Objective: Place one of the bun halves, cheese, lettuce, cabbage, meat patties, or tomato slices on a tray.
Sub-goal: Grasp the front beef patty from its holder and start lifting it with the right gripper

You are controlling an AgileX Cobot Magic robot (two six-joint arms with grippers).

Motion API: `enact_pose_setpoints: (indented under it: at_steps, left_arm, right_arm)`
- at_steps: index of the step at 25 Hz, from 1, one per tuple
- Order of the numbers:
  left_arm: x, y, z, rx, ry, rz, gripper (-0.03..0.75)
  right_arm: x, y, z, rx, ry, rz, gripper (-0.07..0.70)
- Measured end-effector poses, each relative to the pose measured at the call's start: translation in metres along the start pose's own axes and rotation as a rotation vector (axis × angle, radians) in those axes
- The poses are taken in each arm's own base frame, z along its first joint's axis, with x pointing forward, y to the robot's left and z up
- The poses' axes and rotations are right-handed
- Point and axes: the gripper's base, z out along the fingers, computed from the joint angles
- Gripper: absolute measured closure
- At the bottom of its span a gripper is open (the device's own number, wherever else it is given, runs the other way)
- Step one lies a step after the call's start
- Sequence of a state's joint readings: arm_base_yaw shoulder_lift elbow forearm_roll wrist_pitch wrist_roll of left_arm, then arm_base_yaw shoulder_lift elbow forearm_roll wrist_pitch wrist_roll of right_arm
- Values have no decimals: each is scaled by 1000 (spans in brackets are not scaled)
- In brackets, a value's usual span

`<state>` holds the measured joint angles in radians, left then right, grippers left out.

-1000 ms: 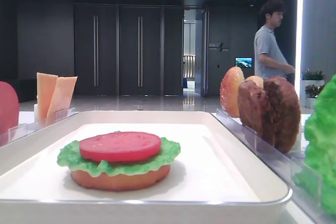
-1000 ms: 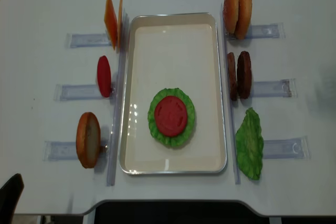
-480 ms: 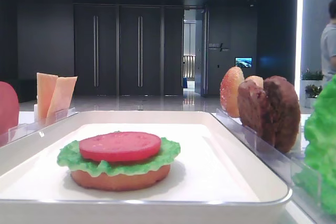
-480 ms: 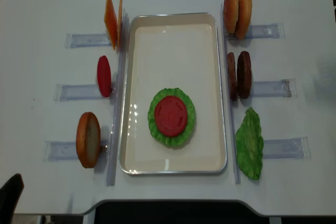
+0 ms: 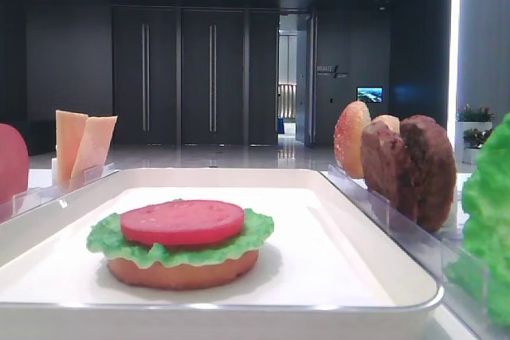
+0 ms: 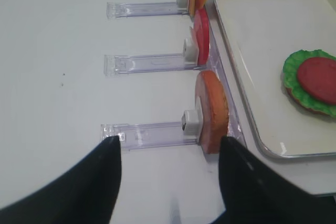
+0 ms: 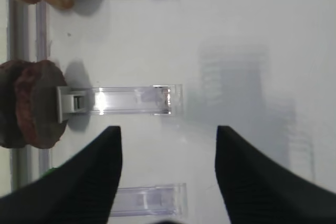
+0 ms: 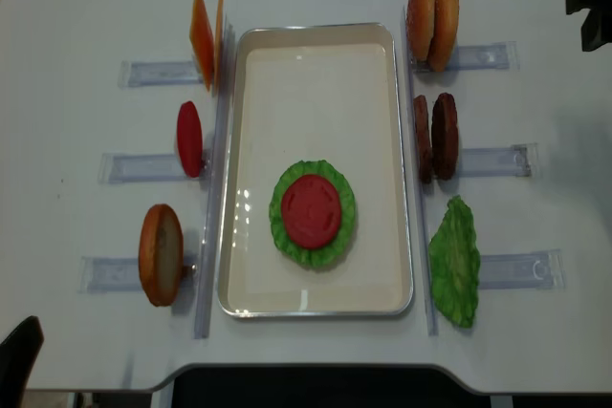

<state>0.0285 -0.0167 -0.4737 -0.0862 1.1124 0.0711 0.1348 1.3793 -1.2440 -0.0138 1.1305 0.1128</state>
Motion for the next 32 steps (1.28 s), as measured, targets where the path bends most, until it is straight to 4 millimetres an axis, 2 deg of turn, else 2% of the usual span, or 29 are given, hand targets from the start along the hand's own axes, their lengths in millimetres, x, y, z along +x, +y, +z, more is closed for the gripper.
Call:
enact_pose_setpoints:
  at_steps: [8, 15, 23, 26, 32]
  left_arm:
    - [0, 0, 0, 0, 0, 0, 262]
    - [0, 0, 0, 0, 0, 0, 262]
    - [0, 0, 0, 0, 0, 0, 262]
    - [0, 0, 0, 0, 0, 0, 262]
    - [0, 0, 0, 0, 0, 0, 262]
  right_arm:
    - [7, 29, -1, -20, 31, 49, 251]
    - [13, 65, 0, -67, 41, 19, 251]
    - [-3, 119, 20, -96, 89, -72, 251]
    - [-6, 129, 30, -93, 111, -64, 251]
    - [-6, 135, 52, -66, 165, -59, 251]
